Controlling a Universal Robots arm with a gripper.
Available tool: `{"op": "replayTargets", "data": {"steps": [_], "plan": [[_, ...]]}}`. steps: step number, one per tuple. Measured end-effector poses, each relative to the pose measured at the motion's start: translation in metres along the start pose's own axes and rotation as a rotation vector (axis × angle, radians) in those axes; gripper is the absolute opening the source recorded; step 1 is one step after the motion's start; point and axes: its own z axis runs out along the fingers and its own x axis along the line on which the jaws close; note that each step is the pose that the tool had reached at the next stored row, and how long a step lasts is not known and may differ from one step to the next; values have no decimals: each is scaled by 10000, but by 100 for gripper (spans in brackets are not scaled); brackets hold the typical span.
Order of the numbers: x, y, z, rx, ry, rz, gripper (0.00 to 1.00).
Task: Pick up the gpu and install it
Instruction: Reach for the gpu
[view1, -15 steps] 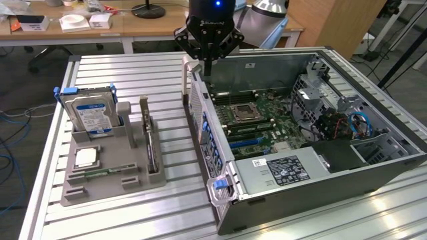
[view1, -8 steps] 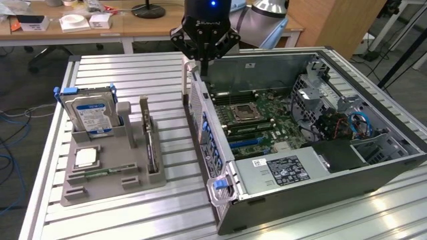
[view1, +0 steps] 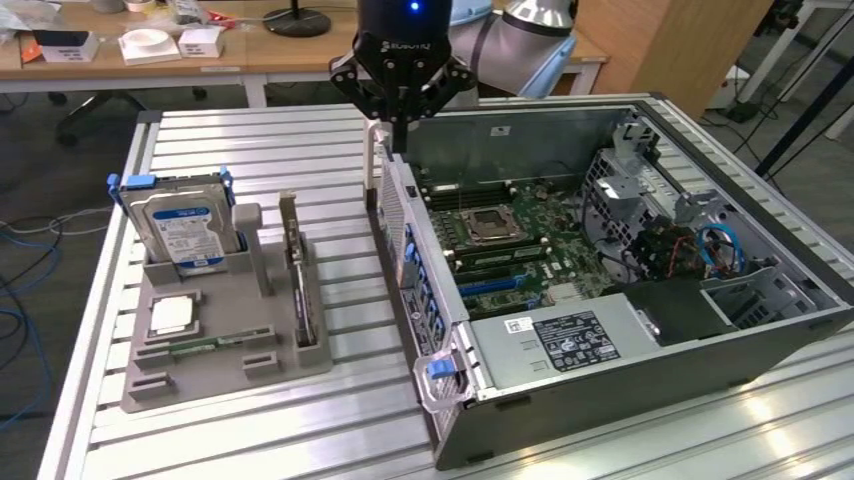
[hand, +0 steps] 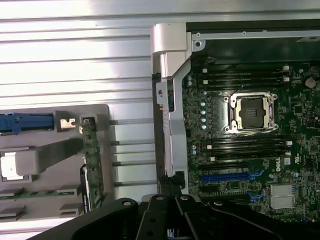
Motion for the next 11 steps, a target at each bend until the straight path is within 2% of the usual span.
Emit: {"op": "replayTargets", "data": {"steps": [11], "plan": [[106,-8,-2,0,0,1,11]]}}
